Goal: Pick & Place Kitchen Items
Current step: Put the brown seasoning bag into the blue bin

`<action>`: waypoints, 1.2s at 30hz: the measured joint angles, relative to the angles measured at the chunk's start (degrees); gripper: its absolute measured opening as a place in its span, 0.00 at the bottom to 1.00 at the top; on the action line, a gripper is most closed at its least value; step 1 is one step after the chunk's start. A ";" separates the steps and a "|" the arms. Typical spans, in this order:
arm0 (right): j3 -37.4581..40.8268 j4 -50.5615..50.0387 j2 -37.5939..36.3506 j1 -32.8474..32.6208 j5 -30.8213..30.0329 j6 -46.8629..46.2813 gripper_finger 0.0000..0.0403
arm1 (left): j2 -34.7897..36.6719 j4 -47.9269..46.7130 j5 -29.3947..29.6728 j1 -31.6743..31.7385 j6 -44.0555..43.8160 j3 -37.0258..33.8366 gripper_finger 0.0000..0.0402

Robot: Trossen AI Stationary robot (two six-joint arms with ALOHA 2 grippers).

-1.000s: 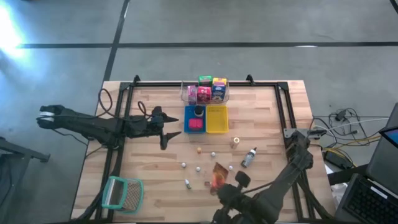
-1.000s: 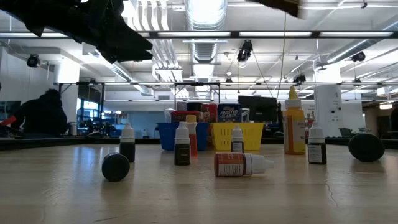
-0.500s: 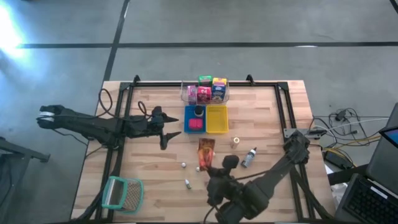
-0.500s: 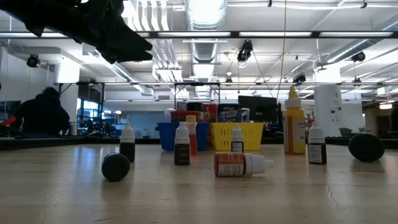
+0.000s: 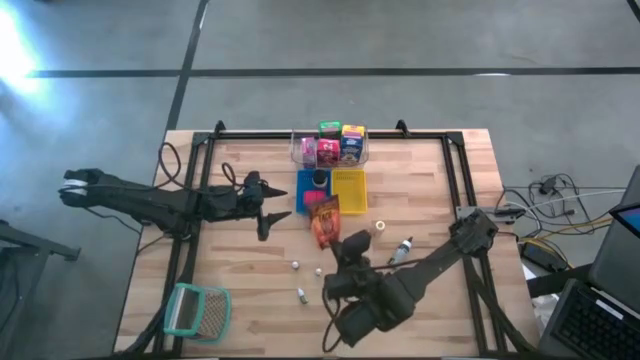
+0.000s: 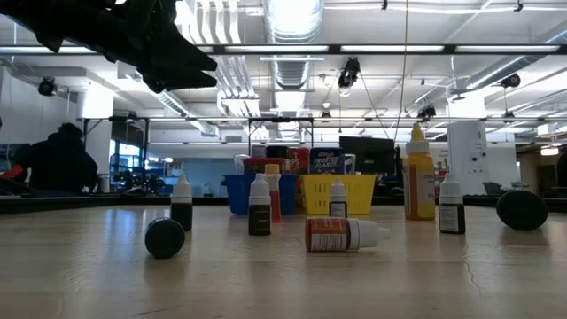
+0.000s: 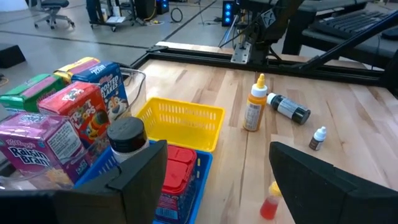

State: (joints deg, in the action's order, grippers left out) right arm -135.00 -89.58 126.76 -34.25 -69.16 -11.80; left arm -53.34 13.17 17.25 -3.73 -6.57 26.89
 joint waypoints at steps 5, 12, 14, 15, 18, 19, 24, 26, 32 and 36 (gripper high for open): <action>0.37 -0.46 -0.02 1.83 -4.34 1.81 0.02 | 0.00 1.07 0.00 0.00 0.43 0.00 0.71; 2.90 -0.41 -0.04 5.39 -6.34 3.08 0.02 | 0.00 0.33 -0.47 -0.03 -3.81 0.01 0.71; 4.48 -0.48 -0.04 6.17 -7.35 2.83 0.02 | 0.00 0.56 -0.58 0.50 -5.49 1.06 0.71; 5.22 -0.44 -0.04 6.47 -7.94 2.55 0.02 | -0.02 1.42 -0.76 0.90 -7.02 2.21 0.71; 7.40 -0.07 -0.04 7.44 -9.29 1.88 0.02 | 0.04 3.31 -2.29 2.35 -11.69 6.75 0.71; 8.02 0.20 -0.04 7.81 -9.45 1.81 0.02 | 0.04 3.25 -3.97 2.96 -11.80 8.29 0.71; 9.57 0.46 -0.04 8.52 -10.28 1.67 0.02 | 0.01 0.36 -20.80 6.56 -11.23 15.24 0.71; 9.66 0.65 -0.04 8.36 -10.52 2.40 0.02 | 0.02 -4.59 -24.65 8.85 -12.68 18.45 0.71; 9.66 3.86 -0.04 8.31 -11.10 6.23 0.02 | -0.85 -5.54 -24.28 13.86 -20.41 22.12 0.71; 9.66 7.28 -0.05 8.74 -13.17 9.72 0.02 | -2.44 -2.71 -24.53 13.80 -22.34 21.94 0.71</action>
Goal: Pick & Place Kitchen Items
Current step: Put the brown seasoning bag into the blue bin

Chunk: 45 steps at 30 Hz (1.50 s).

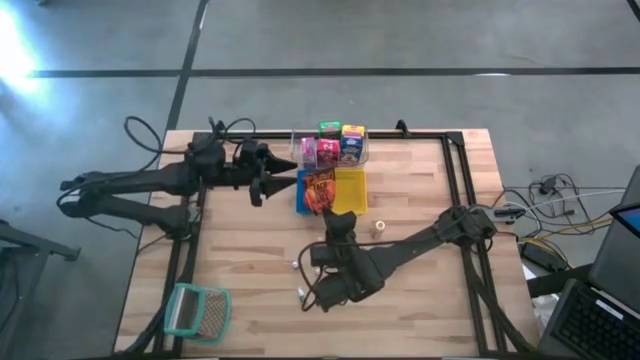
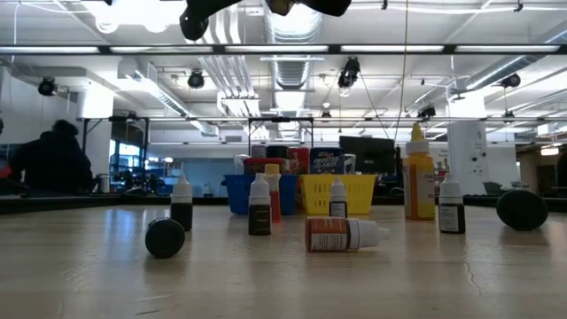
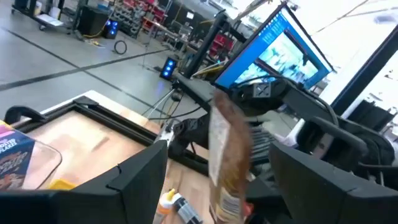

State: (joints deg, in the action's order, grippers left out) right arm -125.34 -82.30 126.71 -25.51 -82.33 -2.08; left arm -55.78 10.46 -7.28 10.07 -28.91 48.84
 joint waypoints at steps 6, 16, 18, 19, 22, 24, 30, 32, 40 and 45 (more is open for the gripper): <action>0.00 5.96 -0.17 0.99 -0.15 6.36 0.02 | -2.15 4.65 -0.85 -0.01 -2.56 0.00 0.71; 0.00 11.10 -0.34 3.82 -0.10 12.70 0.02 | -4.42 5.92 -1.22 -0.03 -2.24 1.22 0.71; 0.00 11.14 -0.38 4.20 -0.06 12.80 0.02 | -4.66 5.93 -0.89 -0.03 -1.39 1.78 0.71; 0.00 11.14 -0.41 4.31 0.09 12.78 0.02 | -4.68 5.93 -0.75 -0.03 -1.14 1.92 0.70; 0.00 11.44 -0.50 4.63 0.18 13.08 0.02 | -4.74 5.95 0.34 -0.01 -1.10 2.34 0.64; 0.00 12.53 -0.56 4.80 0.27 14.26 0.02 | -4.79 5.86 0.97 0.01 -1.11 2.48 0.59; 0.00 18.38 -0.56 4.80 0.33 20.42 0.02 | -6.08 5.65 1.24 0.08 -1.01 2.69 0.44; 0.00 18.90 -0.63 4.78 0.33 20.95 0.02 | -6.17 5.65 1.23 0.13 -0.68 2.69 0.38; 0.00 20.96 -0.65 4.82 2.78 22.14 0.02 | -6.17 5.83 1.09 0.28 2.15 3.58 0.09; 0.00 21.06 -0.65 4.80 2.91 22.38 0.03 | -6.17 5.62 0.54 0.32 3.60 3.65 0.01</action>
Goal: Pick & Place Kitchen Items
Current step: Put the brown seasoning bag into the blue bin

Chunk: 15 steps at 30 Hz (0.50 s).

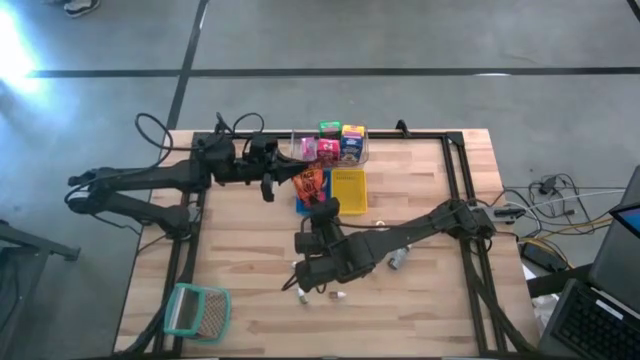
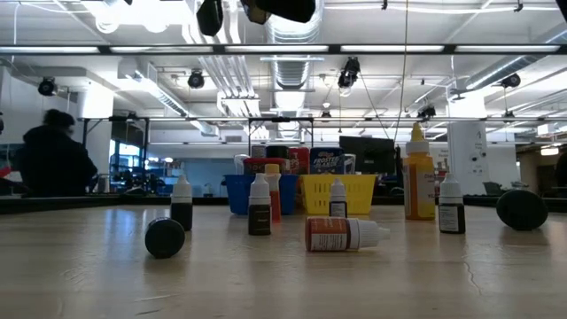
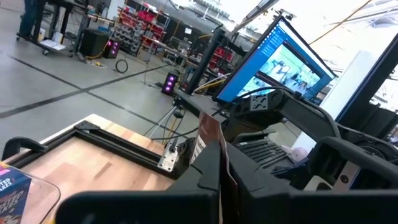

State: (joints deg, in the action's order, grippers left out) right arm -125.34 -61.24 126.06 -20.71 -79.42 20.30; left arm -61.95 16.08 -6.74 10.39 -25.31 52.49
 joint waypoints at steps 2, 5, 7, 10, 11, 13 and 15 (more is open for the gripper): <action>0.00 0.01 0.00 0.00 0.10 0.65 0.03 | -0.01 -0.27 0.00 0.00 0.11 0.00 0.01; 0.00 0.01 0.00 0.00 0.27 0.92 0.04 | -0.15 -0.37 0.00 0.02 0.12 -0.02 0.01; 0.00 0.22 0.00 0.00 0.39 0.61 0.06 | -0.15 -0.41 -0.02 0.02 0.12 -0.02 0.01; 0.00 0.32 -0.01 0.00 0.47 -0.49 0.11 | -0.15 -0.39 -0.02 0.05 0.24 -0.02 0.01; 0.00 0.45 -0.02 -0.01 0.52 -0.89 0.13 | -0.15 -0.39 -0.02 0.11 0.34 -0.02 0.01; 0.00 0.57 -0.06 -0.02 0.57 -2.18 0.20 | -0.15 -0.39 -0.04 0.45 0.61 -0.02 0.00; 0.00 0.55 -0.27 -0.04 0.94 -3.87 0.27 | -0.15 -0.41 -0.09 0.97 0.71 -0.02 0.00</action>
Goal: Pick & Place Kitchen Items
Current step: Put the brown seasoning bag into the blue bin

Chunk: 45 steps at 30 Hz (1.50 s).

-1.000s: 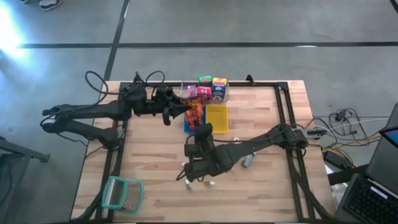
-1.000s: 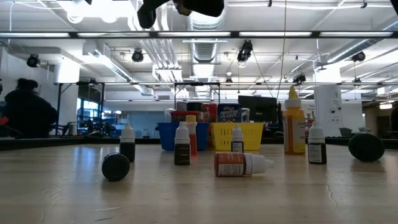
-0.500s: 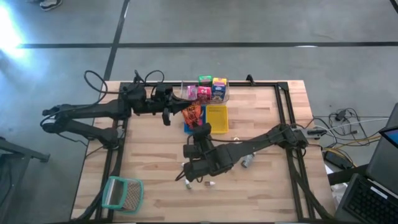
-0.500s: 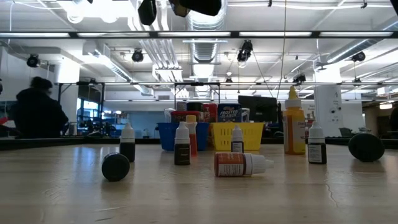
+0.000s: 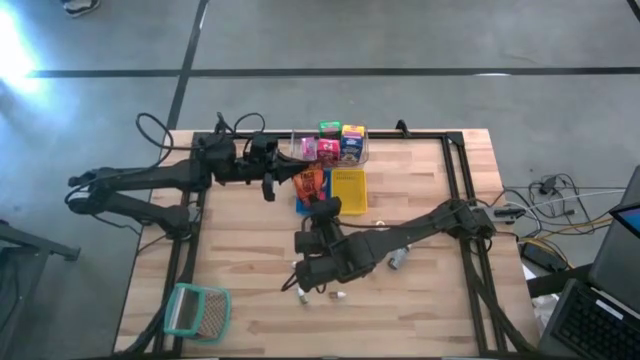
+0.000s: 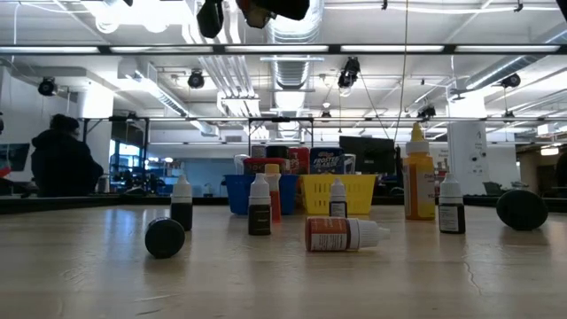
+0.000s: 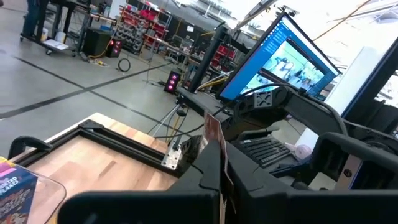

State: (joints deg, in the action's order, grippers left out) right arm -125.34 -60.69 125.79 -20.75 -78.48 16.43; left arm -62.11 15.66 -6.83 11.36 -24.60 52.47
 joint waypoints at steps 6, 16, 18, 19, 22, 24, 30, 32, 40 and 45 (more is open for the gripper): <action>0.00 -3.73 -1.13 -0.31 6.05 -8.96 0.46 | 0.55 -0.71 -0.02 3.36 0.14 0.43 0.00; 1.18 -29.54 -6.50 -0.48 18.84 -46.86 0.61 | 1.07 -9.93 7.50 7.07 5.32 1.01 0.00; 5.20 -27.78 -9.90 -0.84 19.65 -48.33 0.62 | 0.95 -11.69 11.40 6.79 6.69 0.80 0.00; 7.08 -26.44 -11.15 -1.02 19.72 -49.17 0.62 | 0.80 -12.37 12.92 6.59 7.12 0.76 0.00; 14.08 -26.58 -16.65 -1.22 19.69 -55.45 0.63 | 0.72 -13.75 17.11 5.84 8.53 0.66 0.00; 19.27 -26.03 -20.24 -1.11 19.60 -60.94 0.62 | 0.70 -13.71 20.12 5.26 9.20 0.36 0.00; 35.08 -23.71 -31.78 -1.01 18.68 -76.12 0.57 | 0.02 -9.12 28.79 2.27 9.53 -4.51 0.00; 39.82 -21.77 -35.19 -1.01 18.34 -79.54 0.56 | -0.55 -4.61 29.38 1.55 9.50 -7.02 0.00; 54.01 -10.10 -45.76 -0.98 15.14 -81.56 0.52 | -5.64 16.62 32.75 0.49 9.28 -16.44 0.00; 59.16 -3.83 -50.18 -0.96 13.81 -78.73 0.51 | -10.80 23.12 36.09 0.21 9.18 -18.89 0.00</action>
State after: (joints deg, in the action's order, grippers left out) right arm -66.18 -64.52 75.61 -21.71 -64.66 -62.30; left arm -72.91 38.78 29.26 11.58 -15.42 33.58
